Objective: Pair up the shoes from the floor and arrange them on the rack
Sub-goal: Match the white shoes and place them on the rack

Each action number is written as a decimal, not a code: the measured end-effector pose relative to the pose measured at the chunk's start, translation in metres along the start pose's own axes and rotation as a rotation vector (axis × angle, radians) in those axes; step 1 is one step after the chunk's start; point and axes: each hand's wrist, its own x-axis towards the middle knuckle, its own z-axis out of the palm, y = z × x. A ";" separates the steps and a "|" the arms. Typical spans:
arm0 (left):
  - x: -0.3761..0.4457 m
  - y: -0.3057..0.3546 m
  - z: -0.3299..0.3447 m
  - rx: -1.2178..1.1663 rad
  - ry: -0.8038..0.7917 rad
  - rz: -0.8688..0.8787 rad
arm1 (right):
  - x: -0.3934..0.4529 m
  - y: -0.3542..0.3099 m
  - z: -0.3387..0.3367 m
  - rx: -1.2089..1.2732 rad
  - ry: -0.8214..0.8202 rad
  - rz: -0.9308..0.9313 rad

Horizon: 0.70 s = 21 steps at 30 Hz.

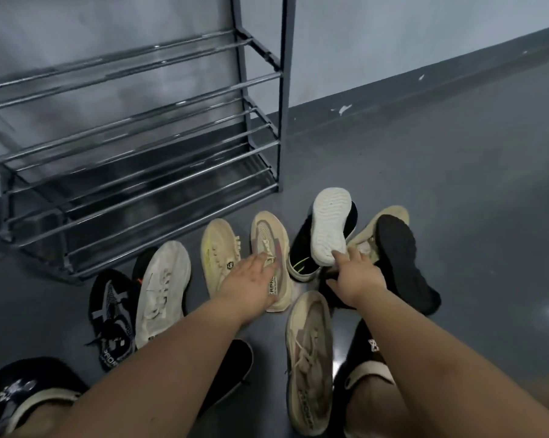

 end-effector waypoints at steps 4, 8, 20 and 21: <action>0.035 0.012 -0.009 -0.036 -0.017 -0.001 | 0.028 0.012 -0.009 -0.002 -0.002 -0.034; 0.065 0.010 -0.002 -0.054 -0.092 -0.053 | 0.051 0.031 0.000 0.035 -0.056 -0.008; 0.151 0.033 0.030 -0.399 -0.172 -0.167 | 0.106 0.033 0.036 0.239 -0.003 0.212; 0.156 0.035 0.031 -0.433 -0.187 -0.183 | 0.108 0.034 0.038 0.279 -0.007 0.223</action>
